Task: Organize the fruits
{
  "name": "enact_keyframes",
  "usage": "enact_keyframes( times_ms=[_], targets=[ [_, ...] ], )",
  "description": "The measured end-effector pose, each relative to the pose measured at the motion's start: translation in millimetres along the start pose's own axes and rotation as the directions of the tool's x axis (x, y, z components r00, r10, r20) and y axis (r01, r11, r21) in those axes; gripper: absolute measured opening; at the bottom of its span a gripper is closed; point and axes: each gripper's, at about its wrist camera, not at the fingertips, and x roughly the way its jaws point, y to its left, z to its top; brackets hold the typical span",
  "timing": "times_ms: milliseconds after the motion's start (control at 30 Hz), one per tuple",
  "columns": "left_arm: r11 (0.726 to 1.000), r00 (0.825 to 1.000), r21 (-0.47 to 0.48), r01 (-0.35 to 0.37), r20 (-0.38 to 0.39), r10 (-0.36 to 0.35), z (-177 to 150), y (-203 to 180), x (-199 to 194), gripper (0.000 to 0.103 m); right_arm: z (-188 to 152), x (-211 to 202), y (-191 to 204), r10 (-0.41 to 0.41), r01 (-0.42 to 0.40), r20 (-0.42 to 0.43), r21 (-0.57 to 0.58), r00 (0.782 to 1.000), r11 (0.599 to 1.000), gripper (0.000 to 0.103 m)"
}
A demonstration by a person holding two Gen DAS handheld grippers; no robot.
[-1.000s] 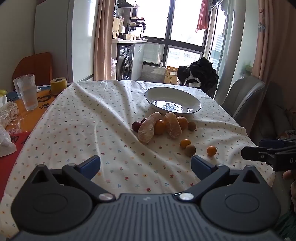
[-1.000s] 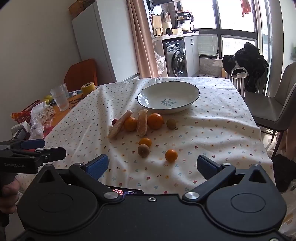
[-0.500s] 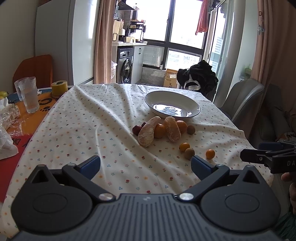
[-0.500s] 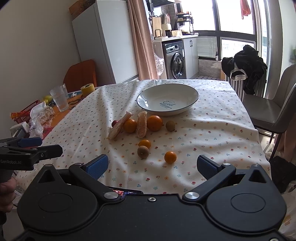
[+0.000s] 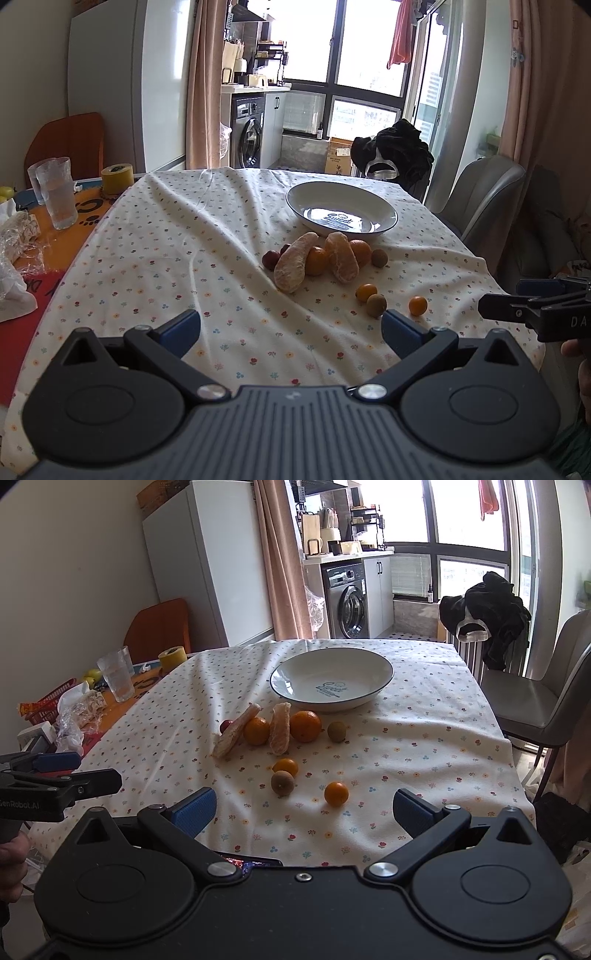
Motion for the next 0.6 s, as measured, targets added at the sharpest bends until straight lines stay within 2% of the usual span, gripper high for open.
enact_keyframes(
  times_ms=[600],
  targets=[
    [1.000, 1.000, 0.002, 0.001, -0.003, -0.001, -1.4, -0.4, 0.5, 0.103, -2.1, 0.5, 3.1, -0.004, 0.004, -0.004, -0.016, 1.000, 1.000, 0.103]
  ],
)
